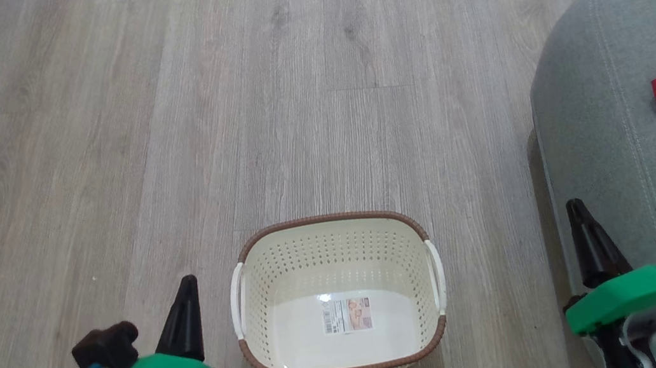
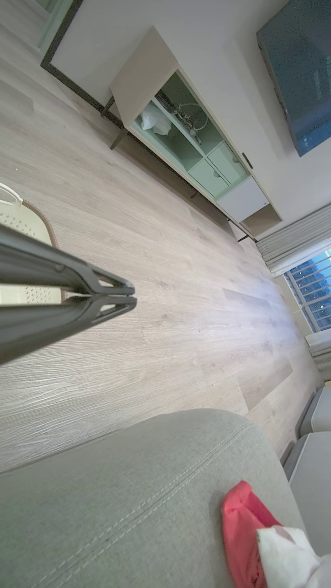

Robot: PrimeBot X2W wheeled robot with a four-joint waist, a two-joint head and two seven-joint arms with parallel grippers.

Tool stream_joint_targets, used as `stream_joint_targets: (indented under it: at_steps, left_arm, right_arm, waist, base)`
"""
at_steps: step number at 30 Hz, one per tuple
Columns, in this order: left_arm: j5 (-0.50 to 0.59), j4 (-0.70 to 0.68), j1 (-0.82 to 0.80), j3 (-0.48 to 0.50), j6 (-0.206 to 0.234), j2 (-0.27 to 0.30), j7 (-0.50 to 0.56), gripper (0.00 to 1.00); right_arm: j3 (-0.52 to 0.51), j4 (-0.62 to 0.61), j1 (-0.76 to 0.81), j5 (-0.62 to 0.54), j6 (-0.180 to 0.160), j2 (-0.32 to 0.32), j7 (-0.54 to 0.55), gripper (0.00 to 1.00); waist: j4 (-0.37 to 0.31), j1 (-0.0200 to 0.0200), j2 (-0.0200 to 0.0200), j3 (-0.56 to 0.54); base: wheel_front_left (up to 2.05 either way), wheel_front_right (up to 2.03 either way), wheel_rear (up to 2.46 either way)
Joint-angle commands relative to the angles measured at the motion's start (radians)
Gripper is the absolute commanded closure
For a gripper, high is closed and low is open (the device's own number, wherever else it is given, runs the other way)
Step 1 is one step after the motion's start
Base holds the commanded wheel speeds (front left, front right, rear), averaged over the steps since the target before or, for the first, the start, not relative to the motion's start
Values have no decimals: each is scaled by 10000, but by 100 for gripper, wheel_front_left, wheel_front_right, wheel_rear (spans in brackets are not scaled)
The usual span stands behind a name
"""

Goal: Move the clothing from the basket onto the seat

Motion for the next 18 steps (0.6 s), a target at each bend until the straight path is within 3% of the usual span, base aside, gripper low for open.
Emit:
stream_joint_targets:
  at_steps: [1, 18]
  left_arm:
    - [-272, -339, -456, 174, -21, 33, 44, 100]
    - [-2103, -371, -484, 472, -119, 71, 505, 100]
  right_arm:
    - [-69, -337, -351, 279, 0, -41, 65, 100]
    - [-190, -350, -424, 2022, 0, -61, 539, 100]
  waist:
    - [-19, 0, 0, -9]
    - [-246, 0, 0, -100]
  base:
    - [0, 0, 0]
    - [0, 0, 0]
